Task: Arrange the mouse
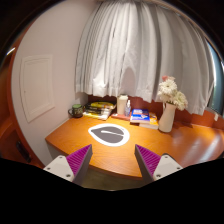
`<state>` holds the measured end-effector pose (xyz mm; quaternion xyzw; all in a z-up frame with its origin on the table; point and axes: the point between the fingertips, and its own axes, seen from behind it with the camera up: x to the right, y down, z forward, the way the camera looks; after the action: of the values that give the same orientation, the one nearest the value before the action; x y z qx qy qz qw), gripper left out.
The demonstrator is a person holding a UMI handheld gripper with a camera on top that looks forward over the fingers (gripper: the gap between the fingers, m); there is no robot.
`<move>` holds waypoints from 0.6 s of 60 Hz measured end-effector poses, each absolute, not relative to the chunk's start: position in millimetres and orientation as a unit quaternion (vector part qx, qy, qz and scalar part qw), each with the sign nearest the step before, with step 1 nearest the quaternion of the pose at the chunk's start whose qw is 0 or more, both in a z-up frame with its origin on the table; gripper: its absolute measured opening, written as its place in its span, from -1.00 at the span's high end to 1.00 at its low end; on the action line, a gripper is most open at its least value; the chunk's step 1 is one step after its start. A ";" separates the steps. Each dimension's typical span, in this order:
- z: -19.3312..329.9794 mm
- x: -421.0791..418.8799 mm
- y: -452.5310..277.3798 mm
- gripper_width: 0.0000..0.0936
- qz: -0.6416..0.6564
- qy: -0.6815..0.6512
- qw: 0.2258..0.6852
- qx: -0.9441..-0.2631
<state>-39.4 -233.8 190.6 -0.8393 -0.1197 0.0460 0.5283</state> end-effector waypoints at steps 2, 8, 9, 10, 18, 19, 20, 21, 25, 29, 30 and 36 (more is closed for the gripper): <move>181.7 -26.6 -239.3 -0.83 0.053 -0.124 0.517 -0.846; 153.8 -0.3 -246.4 -0.83 0.043 -0.119 0.491 -0.862; 131.8 20.4 -252.2 -0.83 0.045 -0.121 0.484 -0.866; 118.3 31.0 -253.9 -0.83 0.042 -0.119 0.481 -0.868; 61.7 95.5 -258.5 -0.83 0.015 -0.082 0.454 -0.887; 56.8 105.4 -256.9 -0.83 0.011 -0.077 0.451 -0.889; 52.2 115.1 -255.2 -0.83 0.007 -0.072 0.448 -0.891; 47.6 124.8 -253.4 -0.83 0.003 -0.067 0.445 -0.893; 31.5 163.3 -242.5 -0.83 -0.016 -0.049 0.433 -0.900; 19.3 198.9 -225.9 -0.83 -0.031 -0.032 0.425 -0.904; 16.0 206.6 -221.0 -0.83 -0.034 -0.029 0.424 -0.904; -0.8 242.6 -190.9 -0.81 -0.043 -0.016 0.415 -0.909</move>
<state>242.6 -190.9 -0.8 -0.9089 -0.0159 -0.0428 0.4145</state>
